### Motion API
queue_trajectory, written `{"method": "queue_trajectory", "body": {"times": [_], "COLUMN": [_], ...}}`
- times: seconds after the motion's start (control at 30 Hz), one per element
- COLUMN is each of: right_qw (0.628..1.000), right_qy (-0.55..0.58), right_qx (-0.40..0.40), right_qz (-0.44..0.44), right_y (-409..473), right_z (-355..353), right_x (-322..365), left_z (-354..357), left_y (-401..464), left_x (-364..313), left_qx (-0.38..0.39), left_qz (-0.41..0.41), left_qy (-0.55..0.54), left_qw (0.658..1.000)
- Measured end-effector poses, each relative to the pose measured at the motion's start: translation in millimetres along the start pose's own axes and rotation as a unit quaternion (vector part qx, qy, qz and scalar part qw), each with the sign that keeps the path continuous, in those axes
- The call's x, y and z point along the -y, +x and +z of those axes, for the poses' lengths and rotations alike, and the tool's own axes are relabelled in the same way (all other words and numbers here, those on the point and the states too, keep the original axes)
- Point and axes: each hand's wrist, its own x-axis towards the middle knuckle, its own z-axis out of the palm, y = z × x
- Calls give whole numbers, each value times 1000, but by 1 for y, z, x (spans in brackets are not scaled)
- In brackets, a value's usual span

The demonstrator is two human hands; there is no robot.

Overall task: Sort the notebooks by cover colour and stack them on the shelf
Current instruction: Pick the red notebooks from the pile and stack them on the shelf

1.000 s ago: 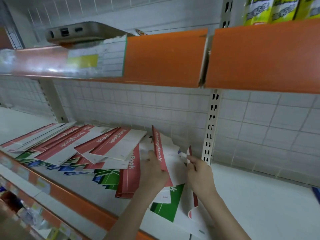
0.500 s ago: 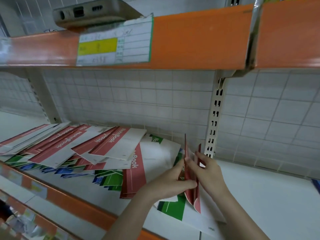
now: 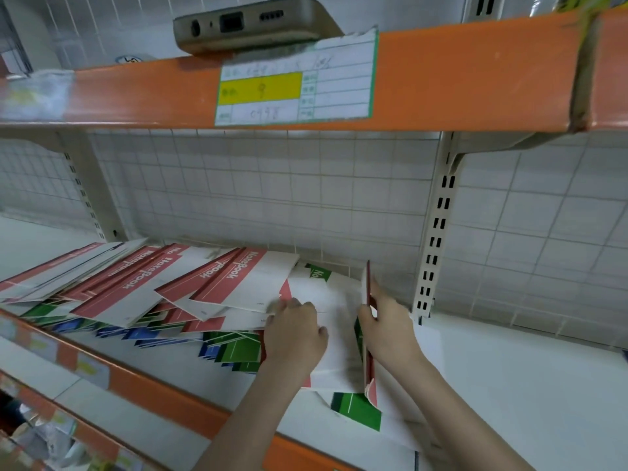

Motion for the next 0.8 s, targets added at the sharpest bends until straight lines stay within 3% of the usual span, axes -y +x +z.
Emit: {"method": "queue_trajectory", "body": {"times": [0.2, 0.4, 0.57, 0.7, 0.8], "right_qw": [998, 998, 998, 999, 999], "right_qy": [1, -19, -41, -28, -6], "right_qx": [36, 48, 36, 14, 14], "right_qz": [-48, -20, -29, -35, -48], "right_y": [10, 22, 21, 18, 17], "right_z": [31, 45, 38, 29, 22], "right_x": [31, 44, 37, 30, 29], "left_z": [1, 4, 5, 7, 10], "left_y": [0, 6, 9, 12, 13], "left_x": [-7, -5, 0, -7, -15], "left_qx": [35, 41, -6, -75, -103], "left_qz": [-127, -181, -166, -104, -40], "left_qy": [128, 109, 43, -21, -177], "left_qw": [983, 977, 985, 991, 978]}}
